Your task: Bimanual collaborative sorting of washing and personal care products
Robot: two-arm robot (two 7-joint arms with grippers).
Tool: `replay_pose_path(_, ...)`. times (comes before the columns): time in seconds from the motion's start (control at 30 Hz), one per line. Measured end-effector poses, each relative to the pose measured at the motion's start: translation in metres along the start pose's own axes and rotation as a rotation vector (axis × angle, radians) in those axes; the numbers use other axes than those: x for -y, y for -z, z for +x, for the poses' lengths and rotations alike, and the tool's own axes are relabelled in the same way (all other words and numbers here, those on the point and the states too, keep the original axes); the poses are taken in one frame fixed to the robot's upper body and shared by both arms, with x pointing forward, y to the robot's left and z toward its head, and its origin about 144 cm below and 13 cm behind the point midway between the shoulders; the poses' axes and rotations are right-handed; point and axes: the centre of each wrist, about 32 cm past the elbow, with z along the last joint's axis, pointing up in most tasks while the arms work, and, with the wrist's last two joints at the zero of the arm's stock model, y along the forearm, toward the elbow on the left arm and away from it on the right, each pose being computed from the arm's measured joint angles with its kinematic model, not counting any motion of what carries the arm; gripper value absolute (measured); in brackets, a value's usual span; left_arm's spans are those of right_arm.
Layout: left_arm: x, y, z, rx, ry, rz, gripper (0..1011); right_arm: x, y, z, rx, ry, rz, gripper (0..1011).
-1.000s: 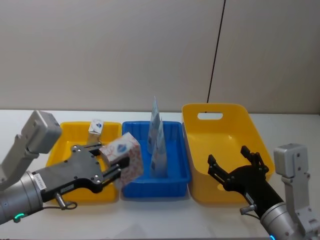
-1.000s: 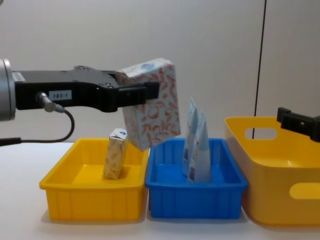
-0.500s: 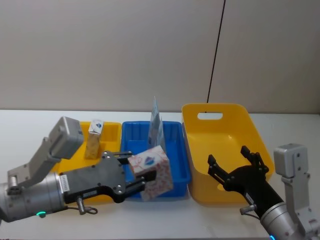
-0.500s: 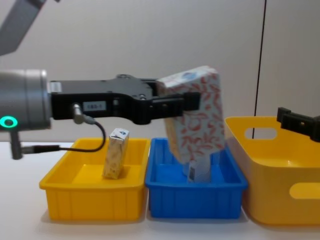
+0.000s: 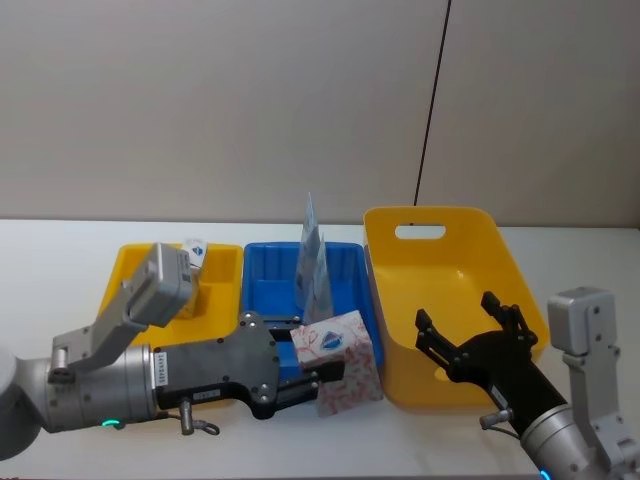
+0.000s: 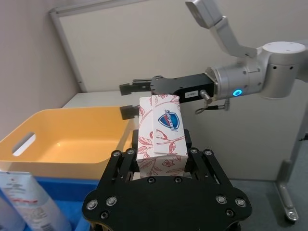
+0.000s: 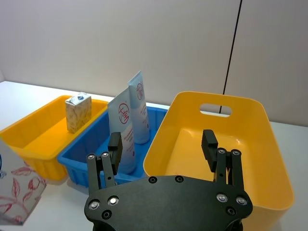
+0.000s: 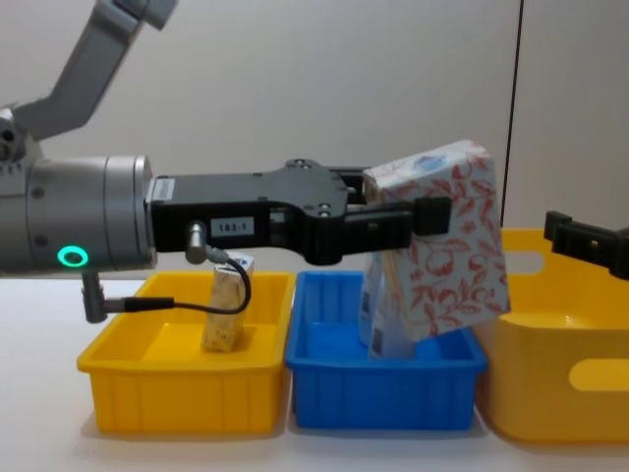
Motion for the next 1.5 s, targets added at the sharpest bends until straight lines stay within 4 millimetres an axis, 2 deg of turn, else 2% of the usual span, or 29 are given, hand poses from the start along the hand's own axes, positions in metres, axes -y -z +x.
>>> replay_pose_path(0.23, 0.001, 0.004, 0.002, 0.002, 0.035, -0.01, 407, 0.0, 0.0, 0.0, 0.0, 0.0, 0.0, 1000)
replay_pose_path(0.6, -0.009, 0.009, -0.001, -0.008, 0.049, -0.004, 407, 0.0, 0.0, 0.0, 0.0, 0.0, 0.0, 1000)
replay_pose_path(1.5, -0.024, 0.008, -0.009, -0.007, 0.044, 0.016, 407, -0.002, 0.0, 0.003, -0.011, -0.022, 0.011, 1000)
